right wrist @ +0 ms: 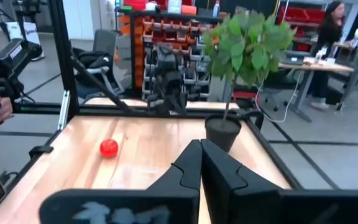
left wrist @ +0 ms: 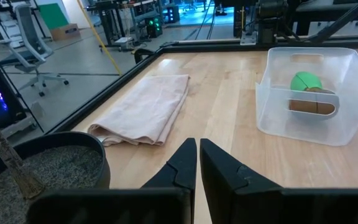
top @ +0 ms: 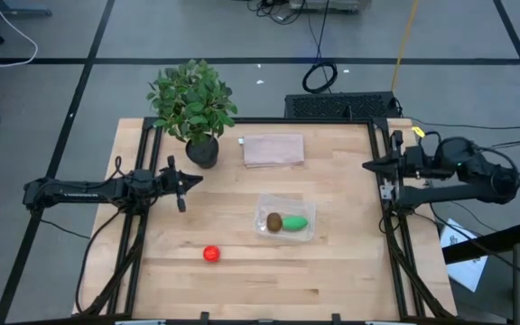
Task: Pick and placing Produce into tupperware
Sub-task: Put the red tomato into the transparent bin
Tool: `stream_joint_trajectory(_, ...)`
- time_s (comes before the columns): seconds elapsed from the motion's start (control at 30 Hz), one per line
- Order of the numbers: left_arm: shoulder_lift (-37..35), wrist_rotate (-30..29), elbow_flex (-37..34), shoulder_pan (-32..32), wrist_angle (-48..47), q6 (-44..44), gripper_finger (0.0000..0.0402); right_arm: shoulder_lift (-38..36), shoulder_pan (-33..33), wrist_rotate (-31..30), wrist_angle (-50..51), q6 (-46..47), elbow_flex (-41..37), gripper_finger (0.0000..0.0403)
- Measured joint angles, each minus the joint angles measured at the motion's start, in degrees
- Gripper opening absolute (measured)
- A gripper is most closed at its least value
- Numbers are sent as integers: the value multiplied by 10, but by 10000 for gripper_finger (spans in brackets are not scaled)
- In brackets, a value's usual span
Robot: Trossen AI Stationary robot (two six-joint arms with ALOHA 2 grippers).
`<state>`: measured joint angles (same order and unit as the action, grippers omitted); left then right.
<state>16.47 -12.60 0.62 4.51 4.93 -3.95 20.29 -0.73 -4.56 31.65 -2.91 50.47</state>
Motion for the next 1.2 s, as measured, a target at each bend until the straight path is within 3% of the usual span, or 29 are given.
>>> stream_joint_trajectory(0.17, 0, 0, 0, 0, 0, -2, 26, -40, 0, 6, 1, 2, -44, 0)
stream_joint_trajectory(0.33, 0, 0, 0, 0, 0, -2, 26, -79, -1, 62, -2, 13, -82, 0)
stream_joint_trajectory(0.57, 0, 0, 0, 0, 0, 10, 26, -146, 0, 44, -70, 19, -157, 0)
stream_joint_trajectory(0.83, 0, -23, 0, 0, 0, 16, 26, -201, 0, 44, -76, 33, -213, 0)
stream_joint_trajectory(1.0, 0, -33, 0, 0, 3, 13, 26, -197, 0, 31, -163, 83, -248, 0)
stream_joint_trajectory(1.2, 0, -32, 0, 0, 3, 13, 26, -198, -1, 49, -303, 91, -355, 0)
